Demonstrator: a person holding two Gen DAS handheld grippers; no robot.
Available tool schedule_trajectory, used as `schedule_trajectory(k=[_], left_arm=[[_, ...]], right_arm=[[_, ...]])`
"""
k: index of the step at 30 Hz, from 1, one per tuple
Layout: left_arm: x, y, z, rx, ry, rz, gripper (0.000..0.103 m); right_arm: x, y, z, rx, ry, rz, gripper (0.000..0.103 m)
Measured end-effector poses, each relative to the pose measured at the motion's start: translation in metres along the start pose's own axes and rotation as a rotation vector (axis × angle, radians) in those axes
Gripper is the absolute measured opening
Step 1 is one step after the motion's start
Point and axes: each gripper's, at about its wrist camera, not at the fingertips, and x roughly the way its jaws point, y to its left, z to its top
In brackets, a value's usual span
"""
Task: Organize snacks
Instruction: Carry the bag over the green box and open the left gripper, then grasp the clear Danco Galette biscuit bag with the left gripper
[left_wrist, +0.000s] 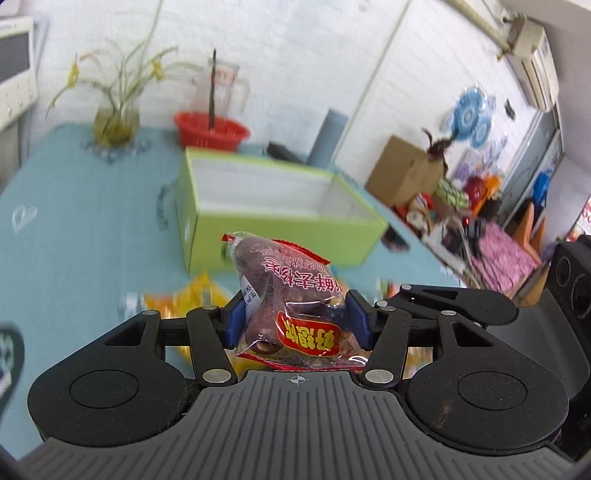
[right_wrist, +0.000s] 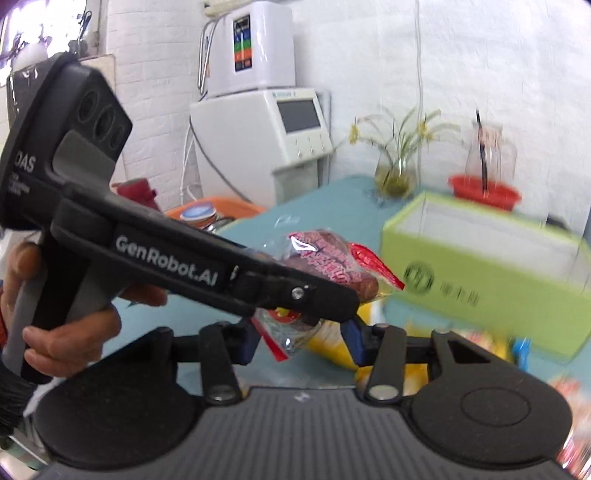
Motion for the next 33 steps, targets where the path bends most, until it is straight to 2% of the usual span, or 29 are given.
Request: schedule_trajectory(k=[3,7,12,14,15,16,19,21,23,24,25,29,31,33], left_arm=[[0.034,0.002,0.044,0.009,-0.022,0.016,0.038],[0.095,0.015,0.092,0.019,-0.006,0.039,0.037],[0.162,0.04,0.105,0.021,0.055,0.105,0.038],[0.172,0.048,0.1,0.022,0.068,0.155,0.057],[0.17,0.051,0.099,0.024,0.06,0.171,0.06],[0.163,0.051,0.097,0.028,0.04,0.178,0.063],[0.133,0.045,0.09,0.03,-0.016,0.179,0.074],[0.108,0.034,0.082,0.037,-0.05,0.178,0.076],[0.083,0.021,0.069,0.036,-0.066,0.162,0.08],[0.072,0.015,0.061,0.035,-0.073,0.152,0.081],[0.06,0.007,0.052,0.038,-0.076,0.14,0.083],[0.024,-0.019,0.008,0.043,-0.073,0.13,0.086],[0.016,-0.033,-0.011,0.051,-0.054,0.113,0.087],[0.012,-0.047,-0.027,0.047,-0.027,0.082,0.087]], right_arm=[[0.031,-0.033,0.032,-0.037,0.011,-0.058,0.05],[0.076,-0.078,0.06,-0.031,0.089,-0.113,0.05],[0.136,-0.118,0.067,0.015,0.212,-0.101,0.049],[0.141,-0.125,0.062,0.024,0.229,-0.104,0.05],[0.136,-0.125,0.06,0.023,0.22,-0.107,0.053],[0.128,-0.125,0.059,0.025,0.203,-0.107,0.06],[0.085,-0.118,0.051,0.043,0.125,-0.121,0.073],[0.053,-0.104,0.043,0.06,0.077,-0.118,0.077],[0.018,-0.088,0.032,0.076,0.026,-0.087,0.085],[0.004,-0.08,0.024,0.078,0.009,-0.073,0.093],[-0.012,-0.07,0.015,0.076,-0.009,-0.058,0.095],[-0.064,-0.035,-0.02,0.087,-0.061,-0.044,0.096],[-0.087,-0.028,-0.039,0.108,-0.08,-0.081,0.099],[-0.11,-0.03,-0.06,0.136,-0.077,-0.152,0.099]])
